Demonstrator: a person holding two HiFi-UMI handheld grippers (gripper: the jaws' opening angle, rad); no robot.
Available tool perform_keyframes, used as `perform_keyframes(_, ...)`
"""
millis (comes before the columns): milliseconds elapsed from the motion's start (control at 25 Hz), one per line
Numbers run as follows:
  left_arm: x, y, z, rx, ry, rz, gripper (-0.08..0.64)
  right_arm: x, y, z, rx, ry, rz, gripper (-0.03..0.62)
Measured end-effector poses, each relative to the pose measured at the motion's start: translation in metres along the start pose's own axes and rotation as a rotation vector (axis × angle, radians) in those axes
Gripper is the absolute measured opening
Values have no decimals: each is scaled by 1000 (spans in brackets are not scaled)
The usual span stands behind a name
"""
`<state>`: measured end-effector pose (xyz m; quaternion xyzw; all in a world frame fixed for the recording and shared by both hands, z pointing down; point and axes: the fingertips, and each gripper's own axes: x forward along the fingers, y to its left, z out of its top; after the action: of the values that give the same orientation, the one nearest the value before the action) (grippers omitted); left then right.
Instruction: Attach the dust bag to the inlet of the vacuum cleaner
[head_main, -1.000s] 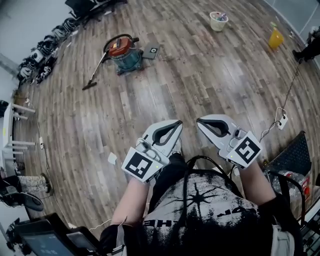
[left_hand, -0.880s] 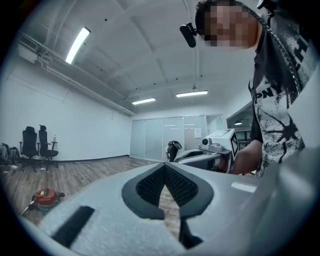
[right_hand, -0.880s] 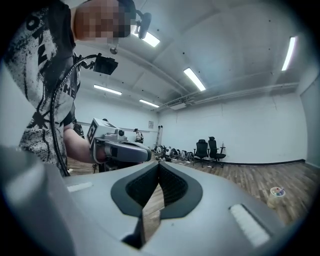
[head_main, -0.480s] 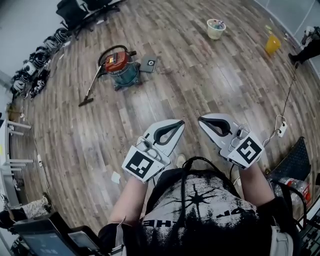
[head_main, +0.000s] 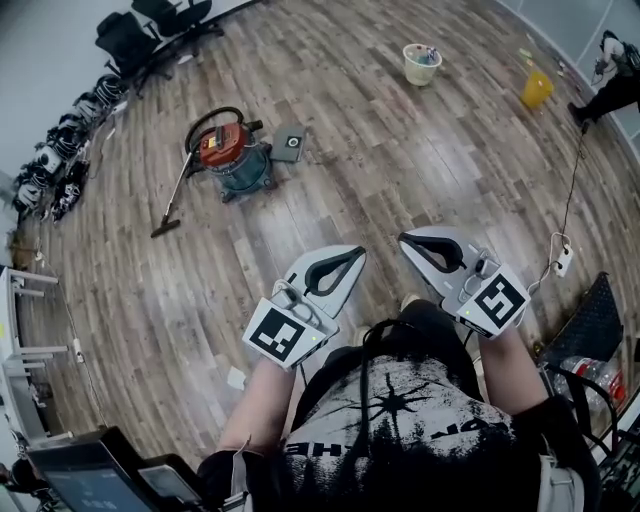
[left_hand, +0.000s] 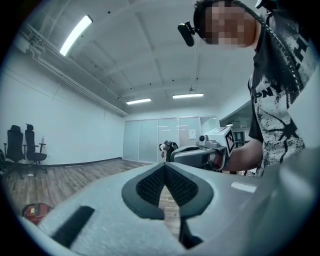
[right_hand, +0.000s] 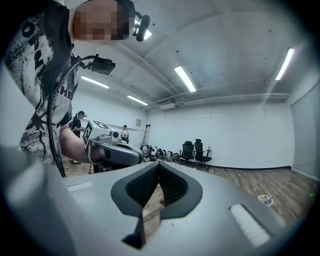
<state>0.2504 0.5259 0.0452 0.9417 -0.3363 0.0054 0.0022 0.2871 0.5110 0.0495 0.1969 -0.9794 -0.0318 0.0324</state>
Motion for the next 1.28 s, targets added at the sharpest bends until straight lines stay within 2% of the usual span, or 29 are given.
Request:
perform_keyframes(200, 39, 32, -5, 3, 7, -2, 3, 15, -42, -5, 6, -19, 29, 8)
perform_keyframes(400, 89, 73, -22, -5, 59, 27, 3, 33, -112, -16, 6, -36, 51, 8)
perform_keyframes(600, 151, 127, -11, -20, 29, 99, 3, 50, -189, -16, 21, -21, 122, 8)
perform_keyframes(760, 190, 171, -17, -47, 108, 171, 3, 62, -241, -3, 10, -55, 206, 8)
perform_keyframes(880, 221, 196, -14, -53, 102, 193, 3, 67, -278, -7, 19, -54, 232, 8)
perform_keyframes(960, 241, 208, -12, -50, 84, 198, 3, 70, -296, -10, 27, -64, 247, 8)
perform_keyframes(1120, 265, 224, -23, -80, 118, 233, 3, 75, -323, -21, 51, -65, 284, 8)
perform_keyframes(1280, 279, 240, -24, -78, 119, 255, 3, 86, -342, -25, 55, -65, 317, 8)
